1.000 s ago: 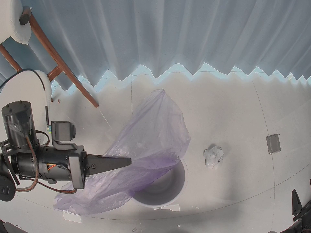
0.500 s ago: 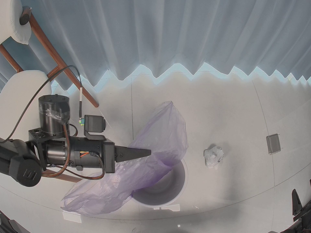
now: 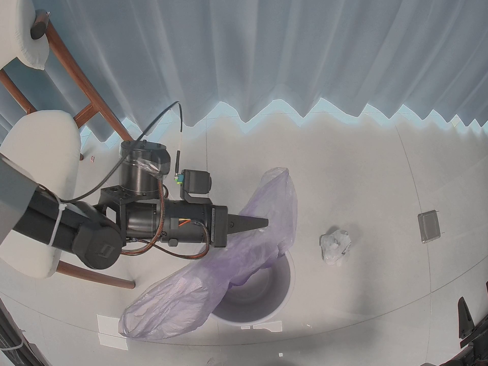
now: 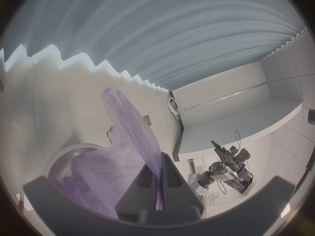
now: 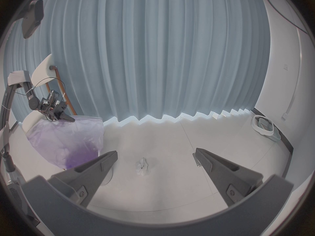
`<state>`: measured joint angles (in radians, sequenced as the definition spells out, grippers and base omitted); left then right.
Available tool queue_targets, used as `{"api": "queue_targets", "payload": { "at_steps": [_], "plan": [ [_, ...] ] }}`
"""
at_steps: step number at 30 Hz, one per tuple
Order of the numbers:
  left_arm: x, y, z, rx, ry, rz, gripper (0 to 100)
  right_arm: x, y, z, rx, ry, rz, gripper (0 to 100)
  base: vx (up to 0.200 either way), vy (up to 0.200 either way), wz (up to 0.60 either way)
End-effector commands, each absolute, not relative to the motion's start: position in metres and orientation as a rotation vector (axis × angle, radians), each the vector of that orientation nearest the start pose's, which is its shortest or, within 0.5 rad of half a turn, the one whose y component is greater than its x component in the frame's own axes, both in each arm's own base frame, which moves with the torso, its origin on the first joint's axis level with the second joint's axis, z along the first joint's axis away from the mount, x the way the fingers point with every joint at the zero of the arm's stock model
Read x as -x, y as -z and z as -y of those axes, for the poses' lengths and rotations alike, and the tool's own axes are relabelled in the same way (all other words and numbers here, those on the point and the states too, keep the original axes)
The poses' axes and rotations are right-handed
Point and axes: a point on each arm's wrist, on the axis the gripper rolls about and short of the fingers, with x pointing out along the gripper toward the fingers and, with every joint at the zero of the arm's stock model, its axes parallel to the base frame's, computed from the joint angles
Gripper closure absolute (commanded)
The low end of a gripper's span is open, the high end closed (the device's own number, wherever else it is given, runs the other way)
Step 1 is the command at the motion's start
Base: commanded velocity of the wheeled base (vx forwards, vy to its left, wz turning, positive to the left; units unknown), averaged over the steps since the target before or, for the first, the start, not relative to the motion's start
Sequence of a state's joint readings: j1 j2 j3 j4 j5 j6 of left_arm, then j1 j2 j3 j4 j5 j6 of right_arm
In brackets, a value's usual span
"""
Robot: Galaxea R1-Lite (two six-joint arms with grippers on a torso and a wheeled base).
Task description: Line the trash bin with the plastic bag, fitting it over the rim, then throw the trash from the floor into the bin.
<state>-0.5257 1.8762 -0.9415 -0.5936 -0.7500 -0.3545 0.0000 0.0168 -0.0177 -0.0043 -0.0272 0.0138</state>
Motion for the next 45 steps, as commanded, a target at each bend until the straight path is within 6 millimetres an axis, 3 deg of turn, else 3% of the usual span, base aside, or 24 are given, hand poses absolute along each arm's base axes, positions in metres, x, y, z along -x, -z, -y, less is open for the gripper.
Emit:
{"api": "queue_targets", "payload": {
  "at_steps": [1,7,13,17,20,23,26,27,36,43,45],
  "plan": [
    [-0.305,-0.141,0.196,0.341,1.176,-0.618,100,0.023,-0.076,0.001,-0.014,0.028,0.005,0,0.000,0.000,0.00],
    [-0.315,-0.144,0.200,0.261,1.183,-0.533,100,0.023,-0.076,0.001,-0.014,0.028,0.005,0,0.000,0.000,0.00],
    [-0.299,-0.143,0.191,0.079,1.145,-0.443,100,0.023,-0.076,0.001,-0.012,0.028,0.005,0,0.000,0.000,0.00],
    [-0.290,-0.154,0.191,-0.064,0.971,-0.362,100,0.023,-0.076,0.001,-0.011,0.028,0.005,0,0.000,0.000,0.00],
    [-0.274,-0.165,0.204,-0.081,1.011,-0.350,100,0.023,-0.076,0.001,-0.005,0.025,0.002,0,0.000,0.000,0.00],
    [-0.224,-0.174,0.220,-0.168,1.104,-0.420,100,0.023,-0.076,0.001,0.003,0.025,0.000,0,0.000,0.000,0.00],
    [-0.200,-0.166,0.212,-0.314,1.085,-0.481,100,0.023,-0.076,0.001,0.003,0.025,0.000,0,0.000,0.000,0.00],
    [-0.194,-0.153,0.204,-0.399,1.072,-0.497,100,0.023,-0.076,0.001,0.003,0.025,0.001,0,0.000,0.000,0.00],
    [-0.173,-0.111,0.176,-0.564,0.970,-0.547,100,0.023,-0.076,0.001,-0.002,0.025,0.002,0,0.000,0.000,0.00],
    [-0.173,-0.110,0.174,-0.606,0.898,-0.529,100,0.020,-0.078,0.001,0.005,-0.005,-0.023,0,0.000,0.000,0.00],
    [-0.176,-0.112,0.176,-0.613,0.867,-0.517,100,0.022,-0.098,0.000,0.005,-0.044,0.042,0,0.000,0.000,0.00]
  ]
}}
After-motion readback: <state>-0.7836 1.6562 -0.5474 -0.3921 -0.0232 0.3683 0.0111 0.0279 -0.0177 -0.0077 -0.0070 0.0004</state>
